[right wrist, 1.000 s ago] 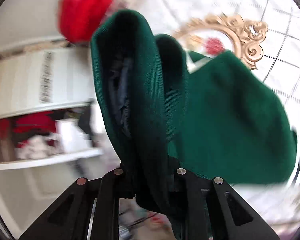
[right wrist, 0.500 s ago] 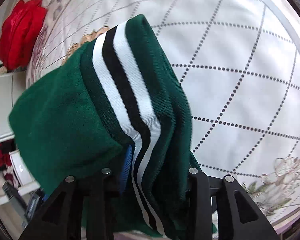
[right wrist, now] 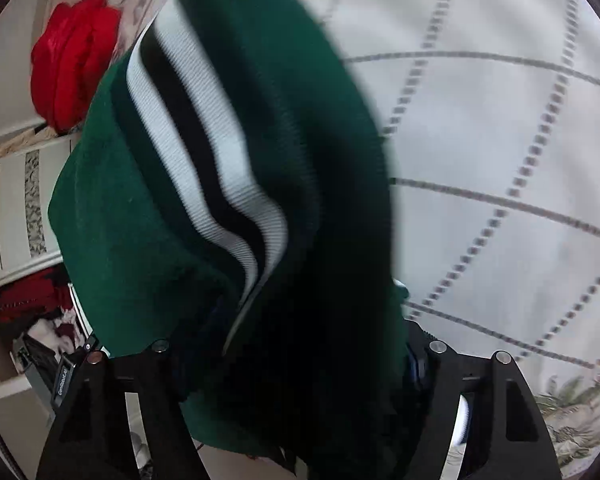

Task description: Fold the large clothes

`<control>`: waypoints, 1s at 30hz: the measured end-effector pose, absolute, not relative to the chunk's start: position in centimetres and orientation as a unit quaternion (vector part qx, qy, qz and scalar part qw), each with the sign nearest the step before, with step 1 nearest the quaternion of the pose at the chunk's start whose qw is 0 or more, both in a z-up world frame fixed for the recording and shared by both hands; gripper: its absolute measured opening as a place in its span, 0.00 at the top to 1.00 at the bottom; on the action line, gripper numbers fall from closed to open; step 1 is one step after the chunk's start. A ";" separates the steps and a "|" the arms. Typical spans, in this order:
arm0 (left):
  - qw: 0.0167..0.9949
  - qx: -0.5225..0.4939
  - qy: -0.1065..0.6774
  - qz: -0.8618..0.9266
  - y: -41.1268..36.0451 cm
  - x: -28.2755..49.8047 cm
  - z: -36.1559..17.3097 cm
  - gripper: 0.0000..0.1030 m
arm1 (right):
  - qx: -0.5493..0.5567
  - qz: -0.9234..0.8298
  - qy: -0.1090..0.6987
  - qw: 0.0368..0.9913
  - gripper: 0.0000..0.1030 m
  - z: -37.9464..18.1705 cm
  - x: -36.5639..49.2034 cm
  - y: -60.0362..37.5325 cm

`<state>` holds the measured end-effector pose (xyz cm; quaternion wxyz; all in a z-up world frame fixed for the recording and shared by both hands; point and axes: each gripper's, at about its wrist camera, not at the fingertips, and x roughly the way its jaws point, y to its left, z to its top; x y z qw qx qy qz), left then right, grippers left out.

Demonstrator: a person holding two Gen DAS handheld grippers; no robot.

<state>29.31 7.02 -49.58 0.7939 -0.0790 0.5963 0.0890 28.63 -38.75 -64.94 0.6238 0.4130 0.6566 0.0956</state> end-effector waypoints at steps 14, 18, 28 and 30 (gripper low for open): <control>0.783 -0.072 0.611 0.090 7.1 35.0 -50.5 0.09 | 0.275 0.045 0.599 0.751 0.34 -50.6 36.1 -40.6; 0.769 -0.100 0.626 0.079 9.3 35.9 -52.8 0.00 | 0.256 0.108 0.631 0.724 0.65 -52.5 43.1 -33.4; 0.735 -0.226 0.637 0.050 13.0 36.0 -55.0 0.00 | 0.194 0.104 0.729 0.648 0.64 -60.5 47.5 -23.7; 0.743 -0.231 0.625 0.060 13.6 34.8 -52.5 0.00 | 0.206 0.124 0.684 0.688 0.64 -55.7 47.5 -23.8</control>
